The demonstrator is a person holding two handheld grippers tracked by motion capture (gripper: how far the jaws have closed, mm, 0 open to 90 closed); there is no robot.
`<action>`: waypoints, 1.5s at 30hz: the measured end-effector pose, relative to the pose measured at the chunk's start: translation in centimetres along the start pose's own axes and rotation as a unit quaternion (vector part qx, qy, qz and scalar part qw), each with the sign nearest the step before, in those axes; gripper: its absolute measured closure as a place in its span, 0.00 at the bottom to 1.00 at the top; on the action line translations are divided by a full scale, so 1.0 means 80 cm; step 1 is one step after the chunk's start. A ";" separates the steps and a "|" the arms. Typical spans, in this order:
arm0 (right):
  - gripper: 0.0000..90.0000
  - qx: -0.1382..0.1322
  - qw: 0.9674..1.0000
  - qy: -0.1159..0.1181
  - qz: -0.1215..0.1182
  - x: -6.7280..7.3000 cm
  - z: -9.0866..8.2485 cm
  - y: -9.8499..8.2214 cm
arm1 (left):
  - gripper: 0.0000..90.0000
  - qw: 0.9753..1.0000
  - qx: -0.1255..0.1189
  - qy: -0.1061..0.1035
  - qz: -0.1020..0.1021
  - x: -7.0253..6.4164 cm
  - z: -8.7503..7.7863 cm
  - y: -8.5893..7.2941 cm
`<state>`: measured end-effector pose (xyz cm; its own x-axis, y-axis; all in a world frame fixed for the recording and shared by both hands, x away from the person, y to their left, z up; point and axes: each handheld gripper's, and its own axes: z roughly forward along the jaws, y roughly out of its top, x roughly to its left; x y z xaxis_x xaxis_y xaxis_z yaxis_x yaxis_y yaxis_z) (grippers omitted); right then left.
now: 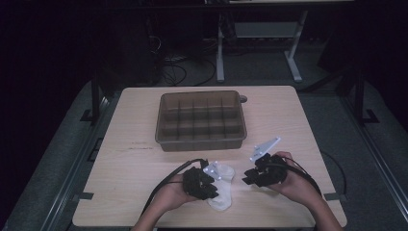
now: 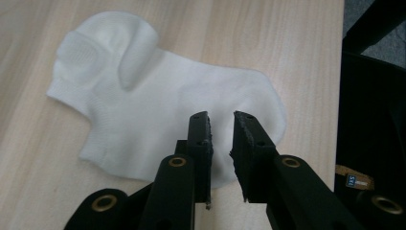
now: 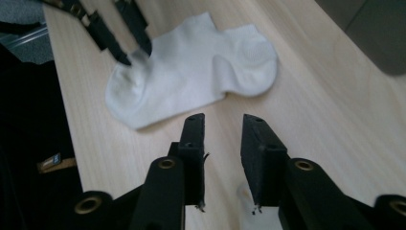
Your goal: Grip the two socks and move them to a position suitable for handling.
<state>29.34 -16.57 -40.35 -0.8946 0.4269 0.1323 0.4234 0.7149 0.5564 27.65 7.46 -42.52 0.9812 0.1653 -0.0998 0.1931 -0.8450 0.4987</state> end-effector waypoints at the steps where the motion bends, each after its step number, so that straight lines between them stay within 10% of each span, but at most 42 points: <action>1: 0.81 0.003 1.000 0.000 0.000 0.000 0.002 0.005 | 0.87 1.000 -0.006 -0.004 0.000 -0.002 0.001 -0.001; 10: 0.90 0.043 0.999 0.019 -0.002 -0.009 0.044 0.057 | 0.91 1.000 -0.017 -0.015 0.000 -0.008 0.006 -0.010; 20: 0.89 0.091 0.996 0.023 0.001 -0.015 0.089 0.062 | 0.90 1.000 -0.013 -0.021 0.003 -0.007 0.015 -0.018; 45: 0.78 0.060 0.998 0.022 0.010 -0.024 0.065 0.053 | 0.79 1.000 -0.016 -0.011 -0.007 -0.005 0.000 -0.019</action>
<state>33.57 -11.47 -42.54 -0.8901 0.4193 0.1788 0.4529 0.7689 0.4513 26.99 8.70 -43.22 0.9780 0.1667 -0.1256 0.2081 -0.8255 0.5247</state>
